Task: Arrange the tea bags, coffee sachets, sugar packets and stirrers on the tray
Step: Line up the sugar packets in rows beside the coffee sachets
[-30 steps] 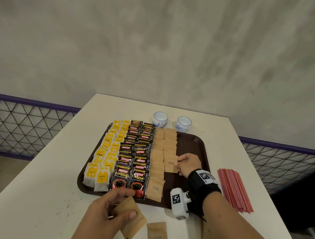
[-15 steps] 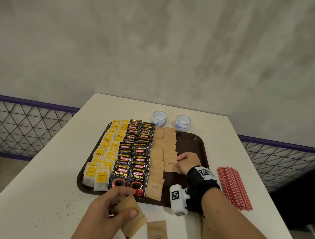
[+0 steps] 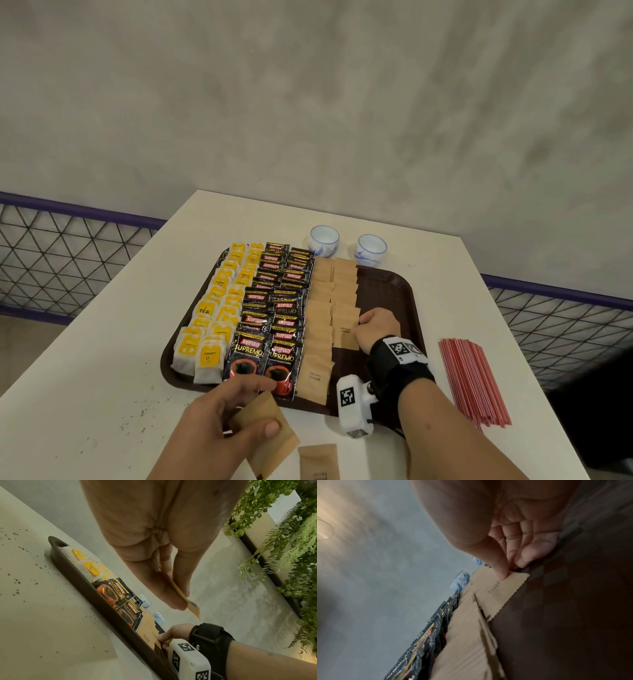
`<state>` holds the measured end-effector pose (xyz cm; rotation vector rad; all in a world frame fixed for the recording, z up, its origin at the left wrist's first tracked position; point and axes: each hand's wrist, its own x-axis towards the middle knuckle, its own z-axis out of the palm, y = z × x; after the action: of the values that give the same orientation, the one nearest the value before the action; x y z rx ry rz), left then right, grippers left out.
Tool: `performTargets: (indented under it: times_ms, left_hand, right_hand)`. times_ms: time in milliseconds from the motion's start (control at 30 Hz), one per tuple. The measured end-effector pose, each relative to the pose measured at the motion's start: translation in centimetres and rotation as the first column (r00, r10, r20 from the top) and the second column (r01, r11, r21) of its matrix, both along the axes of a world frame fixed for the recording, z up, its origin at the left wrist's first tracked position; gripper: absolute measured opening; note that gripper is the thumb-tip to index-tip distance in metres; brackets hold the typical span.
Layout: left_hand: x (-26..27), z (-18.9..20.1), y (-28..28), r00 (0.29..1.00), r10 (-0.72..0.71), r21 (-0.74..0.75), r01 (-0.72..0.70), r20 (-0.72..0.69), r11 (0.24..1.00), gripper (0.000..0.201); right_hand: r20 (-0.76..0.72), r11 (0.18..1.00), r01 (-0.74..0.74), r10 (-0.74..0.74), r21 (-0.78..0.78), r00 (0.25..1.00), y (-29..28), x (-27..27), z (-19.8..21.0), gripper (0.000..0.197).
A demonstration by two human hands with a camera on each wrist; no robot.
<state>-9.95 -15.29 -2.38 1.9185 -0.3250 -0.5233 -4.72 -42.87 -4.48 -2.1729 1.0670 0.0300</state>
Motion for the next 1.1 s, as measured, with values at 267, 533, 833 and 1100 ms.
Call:
performTargets:
  times_ms: [267, 533, 833, 1100]
  left_hand:
    - [-0.1, 0.0, -0.2, 1.0, 0.004, -0.005, -0.004, 0.005, 1.0, 0.057]
    - [0.4, 0.4, -0.9, 0.999, 0.004, -0.066, -0.001, 0.039, 0.998, 0.051]
    - [1.2, 2.6, -2.9, 0.995, 0.03, -0.186, -0.011, 0.098, 0.982, 0.041]
    - [0.6, 4.3, -3.6, 0.994, 0.049, -0.309, -0.016, 0.101, 0.951, 0.024]
  right_hand:
    - [0.069, 1.0, -0.014, 0.014, 0.009, 0.998, 0.0, 0.3, -0.6, 0.018]
    - [0.231, 0.99, -0.122, 0.103, 0.068, 0.968, 1.1, -2.0, 1.1, 0.03]
    - [0.516, 0.632, -0.612, 0.362, 0.476, 0.776, 7.7, -11.0, 6.3, 0.038]
    - [0.572, 0.725, -0.509, 0.194, 0.463, 0.797, 6.7, -12.0, 6.6, 0.035]
